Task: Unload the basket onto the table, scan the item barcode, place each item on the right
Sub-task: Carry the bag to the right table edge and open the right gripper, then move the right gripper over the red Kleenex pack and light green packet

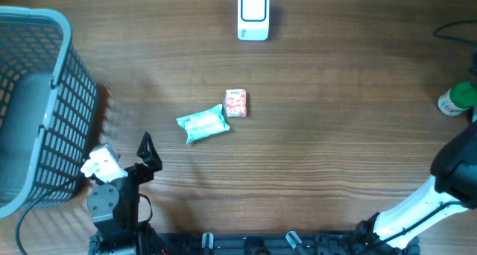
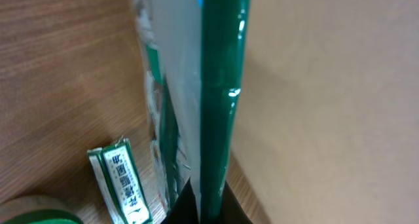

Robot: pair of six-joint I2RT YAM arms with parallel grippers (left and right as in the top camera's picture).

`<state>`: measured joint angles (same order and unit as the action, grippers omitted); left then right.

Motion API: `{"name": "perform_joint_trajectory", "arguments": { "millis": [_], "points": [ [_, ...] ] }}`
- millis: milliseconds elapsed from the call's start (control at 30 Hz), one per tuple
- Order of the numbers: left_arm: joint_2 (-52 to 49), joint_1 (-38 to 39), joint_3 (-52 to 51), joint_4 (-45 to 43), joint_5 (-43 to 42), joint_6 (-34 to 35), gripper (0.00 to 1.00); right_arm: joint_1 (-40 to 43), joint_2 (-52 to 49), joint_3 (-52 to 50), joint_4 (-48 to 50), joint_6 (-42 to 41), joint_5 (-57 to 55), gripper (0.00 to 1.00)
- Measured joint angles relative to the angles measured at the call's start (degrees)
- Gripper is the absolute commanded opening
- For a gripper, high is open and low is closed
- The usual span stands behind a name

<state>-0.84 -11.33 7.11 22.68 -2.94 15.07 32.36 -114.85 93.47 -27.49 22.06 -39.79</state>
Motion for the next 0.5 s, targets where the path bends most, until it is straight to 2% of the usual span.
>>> {"name": "perform_joint_trajectory", "arguments": {
  "millis": [33, 67, 100, 133, 267, 367, 433, 500],
  "points": [
    [0.00, 0.00, 0.00, 0.02, 0.02, 0.00, 1.00, 0.39, 0.00, 0.00, -0.87, -0.57, 1.16, 0.38],
    [0.00, 0.00, -0.02, 0.02, 0.02, 0.00, 1.00, 0.59, 0.00, 0.00, -2.49, -1.36, 3.39, 0.66],
    [0.00, 0.00, 0.00, 0.02, 0.02, 0.00, 1.00, 0.52, 0.00, 0.00, -3.32, -2.54, 4.96, 0.84],
    [0.00, 0.00, 0.00, 0.00, 0.00, -0.02, 1.00, 0.39, 0.00, 0.00, -3.91, -3.54, 5.77, 0.98],
    [0.00, 0.00, 0.00, 0.02, 0.02, -0.02, 1.00, -1.75, 0.87, -0.11, -6.45, -10.45, 9.44, 1.00],
    [0.00, 0.00, 0.00, 0.02, 0.02, 0.00, 1.00, -4.83, 6.19, -0.35, -6.99, -15.45, 13.94, 1.00],
    [0.00, 0.00, 0.00, 0.00, 0.02, -0.02, 1.00, -9.84, 16.02, -0.31, -11.23, -20.37, 24.79, 1.00],
    [0.00, 0.00, -0.02, 0.04, 0.00, -0.02, 1.00, -16.83, 22.75, 0.04, -16.00, -27.45, 41.22, 1.00]
  ]
}}
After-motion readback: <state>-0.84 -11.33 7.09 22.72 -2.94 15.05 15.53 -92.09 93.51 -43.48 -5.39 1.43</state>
